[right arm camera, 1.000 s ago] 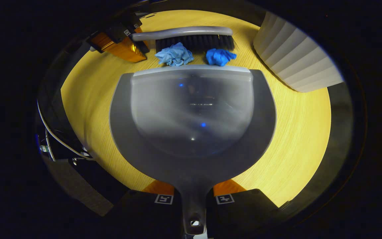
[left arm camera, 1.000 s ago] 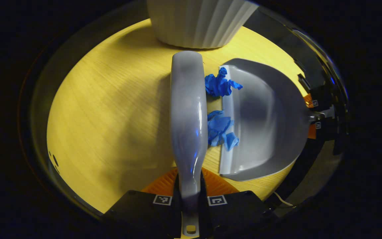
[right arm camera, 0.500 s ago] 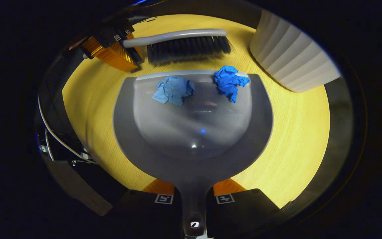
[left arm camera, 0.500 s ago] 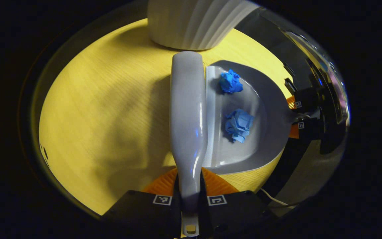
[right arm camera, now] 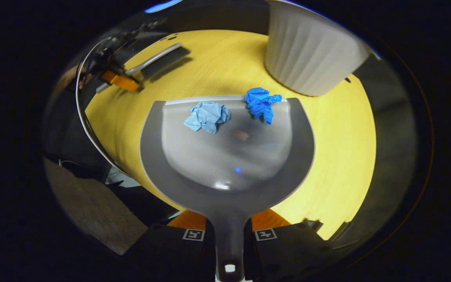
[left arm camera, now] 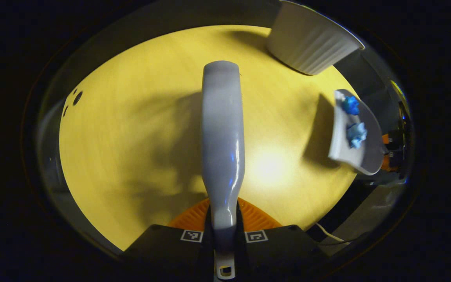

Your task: Pick up the small broom and dustpan from the desktop, sweep the trash into the dustpan with the broom, and then empty the trash into the garbage bin.

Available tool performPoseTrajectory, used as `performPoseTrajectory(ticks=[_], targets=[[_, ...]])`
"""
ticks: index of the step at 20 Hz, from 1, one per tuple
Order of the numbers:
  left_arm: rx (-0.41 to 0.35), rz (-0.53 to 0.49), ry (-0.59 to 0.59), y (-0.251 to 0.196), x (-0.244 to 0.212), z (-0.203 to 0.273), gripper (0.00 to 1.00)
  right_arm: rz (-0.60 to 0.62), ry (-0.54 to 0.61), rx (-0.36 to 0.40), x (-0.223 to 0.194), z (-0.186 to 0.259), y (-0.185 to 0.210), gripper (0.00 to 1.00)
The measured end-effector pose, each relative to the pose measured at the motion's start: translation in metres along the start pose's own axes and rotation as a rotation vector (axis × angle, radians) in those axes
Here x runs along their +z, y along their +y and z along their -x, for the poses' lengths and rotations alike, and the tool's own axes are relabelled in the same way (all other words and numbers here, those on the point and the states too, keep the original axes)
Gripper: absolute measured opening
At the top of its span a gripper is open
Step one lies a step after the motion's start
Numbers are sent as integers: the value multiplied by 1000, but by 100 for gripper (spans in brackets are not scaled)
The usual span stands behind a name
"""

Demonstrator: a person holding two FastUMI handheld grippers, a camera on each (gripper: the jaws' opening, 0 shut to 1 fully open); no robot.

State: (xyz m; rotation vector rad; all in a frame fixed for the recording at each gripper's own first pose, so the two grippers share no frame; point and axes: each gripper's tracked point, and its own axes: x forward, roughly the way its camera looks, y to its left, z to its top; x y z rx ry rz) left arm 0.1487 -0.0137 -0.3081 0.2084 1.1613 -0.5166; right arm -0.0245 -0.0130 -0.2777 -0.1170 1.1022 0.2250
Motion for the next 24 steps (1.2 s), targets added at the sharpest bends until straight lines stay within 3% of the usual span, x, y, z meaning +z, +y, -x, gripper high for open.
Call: performPoseTrajectory(ticks=[5,14,15,17,18,19,24], targets=[[21,19,-6,-9,-3,-9,24,-88,-78,-58,14,79,-20,31],[42,-126,1,-3,-4,-13,24,-153,-166,-139,76,230,-69,31],[47,-145,3,-3,-4,-14,28,-165,-177,-141,88,238,-76,31],[47,-171,6,-4,-4,-13,24,-185,-164,-113,107,239,-85,35],[43,-175,5,-4,-4,-12,24,-202,-158,-108,116,239,-90,31],[38,-173,2,-4,-3,-12,28,-203,-139,-96,125,238,-93,31],[28,-130,-17,-2,-7,-11,25,-177,-65,-103,161,210,-106,31]])
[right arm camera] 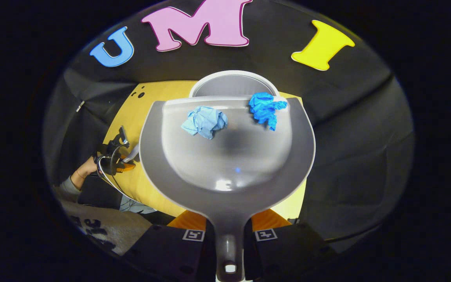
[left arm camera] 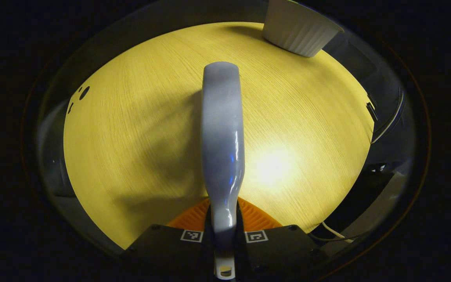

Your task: Pick up the small broom and dustpan from the desktop, sweep the trash into the dustpan with the broom, and then empty the trash into the garbage bin.

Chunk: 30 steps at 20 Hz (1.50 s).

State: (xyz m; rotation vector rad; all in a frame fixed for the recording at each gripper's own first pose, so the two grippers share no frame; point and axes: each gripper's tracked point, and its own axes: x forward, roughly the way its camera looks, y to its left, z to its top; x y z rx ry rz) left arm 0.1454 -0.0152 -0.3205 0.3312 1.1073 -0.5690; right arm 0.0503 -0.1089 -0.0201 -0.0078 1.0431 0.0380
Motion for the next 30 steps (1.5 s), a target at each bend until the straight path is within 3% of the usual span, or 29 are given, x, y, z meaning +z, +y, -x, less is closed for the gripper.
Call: performPoseTrajectory(ticks=[4,12,19,23,25,28,30], targets=[[-1,14,-13,-1,-2,1,25,35,43,-28,11,-19,-8,31],[1,3,-2,-2,-1,1,24,-43,262,87,19,-39,-1,31],[8,17,-10,-4,-3,1,25,-71,356,189,34,-40,20,31],[16,25,-12,-5,-3,0,28,-117,358,260,56,-44,23,31],[24,29,-19,-5,-3,0,24,-151,348,300,64,-48,23,31],[53,34,-11,-6,-3,1,28,-206,318,389,75,-52,22,31],[74,47,-9,-6,-2,1,24,-237,307,445,86,-55,20,31]])
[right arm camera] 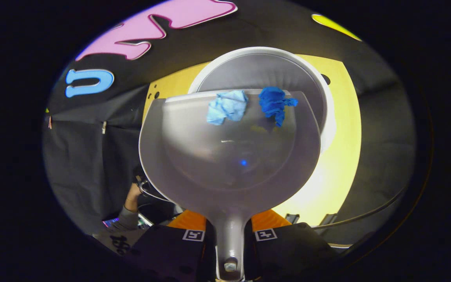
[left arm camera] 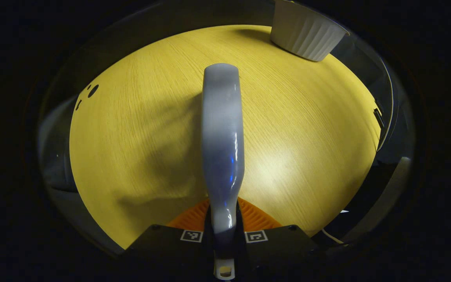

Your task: Pick up the small broom and dustpan from the desktop, sweep the trash into the dustpan with the broom, and then empty the trash into the garbage bin.

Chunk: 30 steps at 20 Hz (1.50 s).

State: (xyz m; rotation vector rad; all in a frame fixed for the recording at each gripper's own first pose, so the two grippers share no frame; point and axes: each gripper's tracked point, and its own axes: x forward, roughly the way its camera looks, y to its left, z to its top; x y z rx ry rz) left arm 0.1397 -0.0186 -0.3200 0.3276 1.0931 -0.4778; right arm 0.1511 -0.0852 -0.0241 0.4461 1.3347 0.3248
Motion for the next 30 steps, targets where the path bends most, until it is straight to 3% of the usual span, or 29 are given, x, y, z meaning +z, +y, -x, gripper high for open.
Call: performPoseTrajectory(ticks=[7,12,13,18,23,24,30], targets=[[109,176,30,-5,1,0,24,-70,20,248,17,6,0,31],[176,138,114,-1,3,1,24,-204,-30,477,36,25,17,31],[187,142,125,-1,3,1,28,-224,-32,497,35,24,17,31],[230,207,135,-9,-1,1,25,-368,-41,634,48,24,21,31],[232,235,141,-9,1,1,24,-405,-17,700,45,17,34,31],[231,240,143,-9,0,1,28,-395,-27,705,44,17,34,31],[227,249,145,-9,1,0,25,-305,-112,721,34,32,45,31]])
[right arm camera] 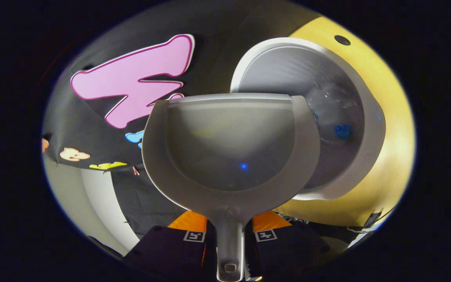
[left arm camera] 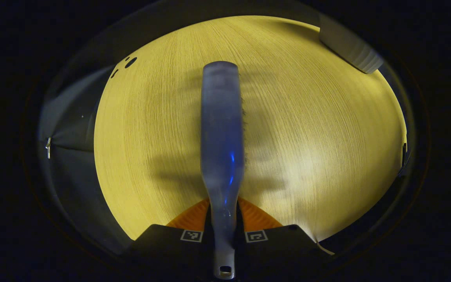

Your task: Pick up the small broom and dustpan from the desktop, sweep the trash into the dustpan with the broom, and then empty the trash into the garbage bin.

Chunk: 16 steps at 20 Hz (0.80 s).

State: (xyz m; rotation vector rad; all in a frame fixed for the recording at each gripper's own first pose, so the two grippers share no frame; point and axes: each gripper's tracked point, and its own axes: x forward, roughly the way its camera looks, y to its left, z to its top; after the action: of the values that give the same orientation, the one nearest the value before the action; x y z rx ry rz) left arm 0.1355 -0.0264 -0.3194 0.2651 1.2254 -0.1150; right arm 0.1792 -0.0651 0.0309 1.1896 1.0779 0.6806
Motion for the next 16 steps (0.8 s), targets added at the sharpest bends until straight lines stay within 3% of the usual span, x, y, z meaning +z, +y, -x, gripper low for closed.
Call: performPoseTrajectory(ticks=[8,9,10,16], targets=[[-7,-8,-14,0,1,-1,24,264,-103,10,-26,15,43,31],[-10,-12,-17,0,2,-1,21,302,-121,12,-31,18,52,31],[-14,-16,-19,0,3,-1,25,340,-137,11,-36,22,61,31],[-52,-22,-54,-1,3,0,25,560,-273,-45,-72,37,106,31]])
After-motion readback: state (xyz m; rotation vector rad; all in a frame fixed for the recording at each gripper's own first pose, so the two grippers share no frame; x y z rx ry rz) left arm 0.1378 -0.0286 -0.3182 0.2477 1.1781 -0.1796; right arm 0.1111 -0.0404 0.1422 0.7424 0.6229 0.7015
